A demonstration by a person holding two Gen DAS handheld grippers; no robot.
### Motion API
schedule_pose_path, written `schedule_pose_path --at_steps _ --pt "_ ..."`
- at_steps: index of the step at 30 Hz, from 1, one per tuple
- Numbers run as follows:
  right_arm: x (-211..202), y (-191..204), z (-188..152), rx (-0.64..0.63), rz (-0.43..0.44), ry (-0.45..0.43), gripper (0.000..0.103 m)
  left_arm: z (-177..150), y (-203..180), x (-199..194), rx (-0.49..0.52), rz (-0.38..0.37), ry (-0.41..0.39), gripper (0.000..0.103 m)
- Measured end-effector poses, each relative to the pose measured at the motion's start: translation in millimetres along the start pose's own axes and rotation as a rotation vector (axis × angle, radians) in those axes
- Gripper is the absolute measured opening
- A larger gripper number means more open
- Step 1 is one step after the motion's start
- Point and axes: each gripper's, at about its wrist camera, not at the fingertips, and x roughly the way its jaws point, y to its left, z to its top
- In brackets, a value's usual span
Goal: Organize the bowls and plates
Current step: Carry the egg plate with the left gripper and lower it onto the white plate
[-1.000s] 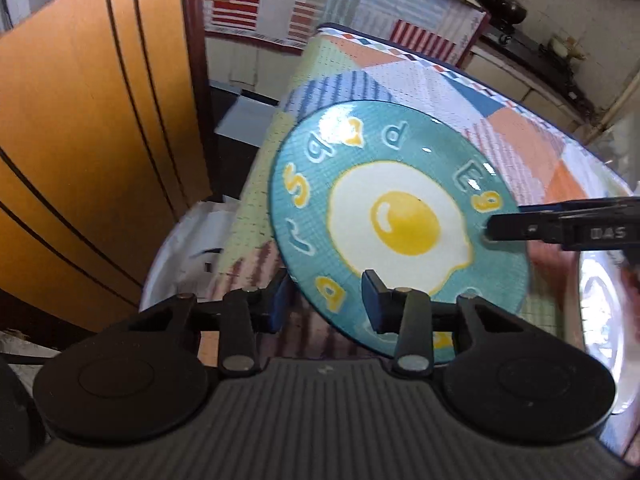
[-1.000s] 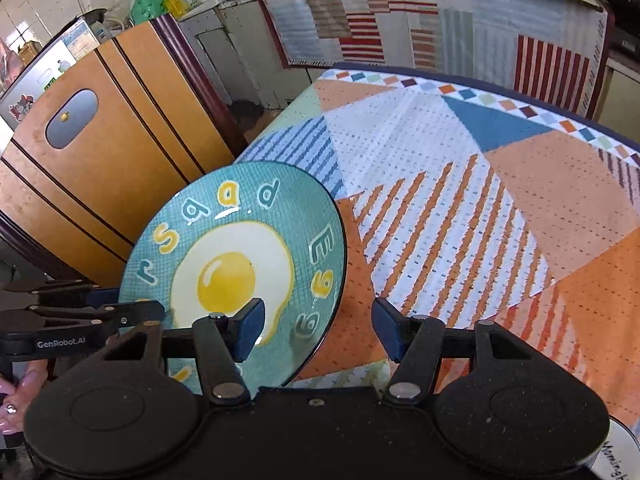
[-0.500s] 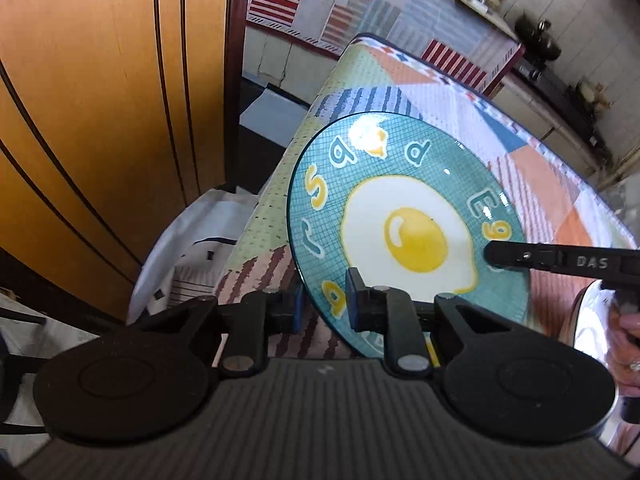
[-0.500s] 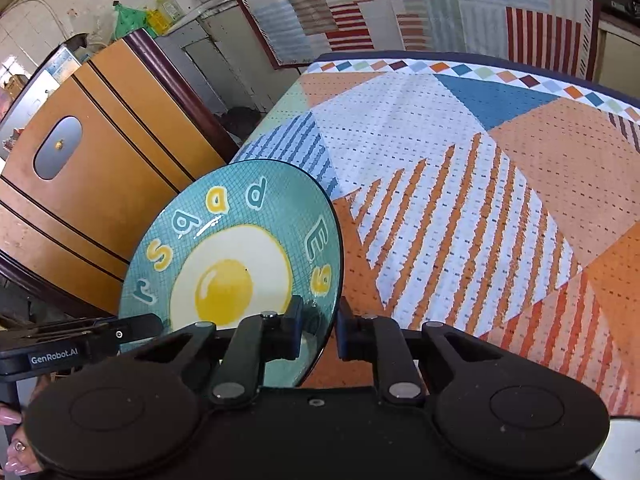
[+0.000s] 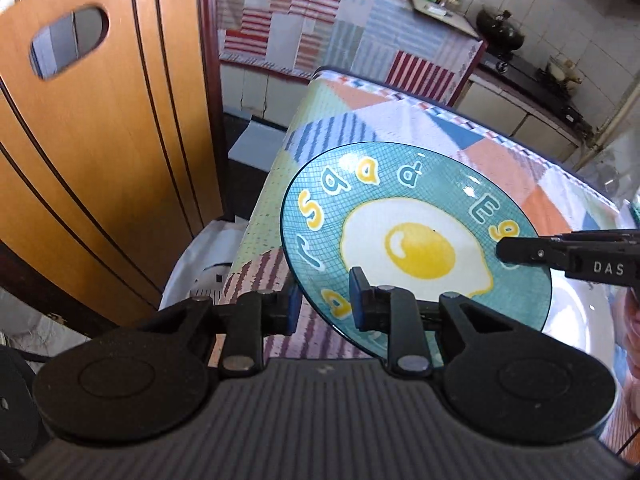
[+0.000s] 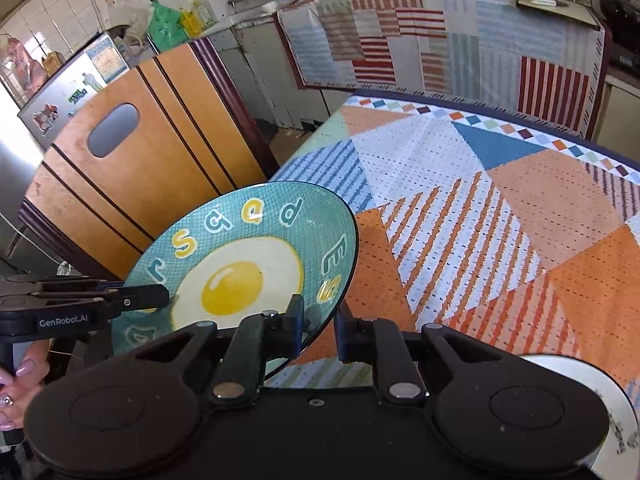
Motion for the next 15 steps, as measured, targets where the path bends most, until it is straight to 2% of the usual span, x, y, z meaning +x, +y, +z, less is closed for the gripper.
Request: schedule_pose_path --at_steps 10,15 --pt "-91.1 19.8 -24.3 -0.024 0.001 -0.096 0.021 -0.5 -36.8 -70.0 0.057 -0.043 -0.050 0.023" --pt "-129.2 22.3 -40.6 -0.019 -0.011 -0.132 0.021 -2.0 -58.9 -92.6 0.093 -0.059 -0.060 0.023"
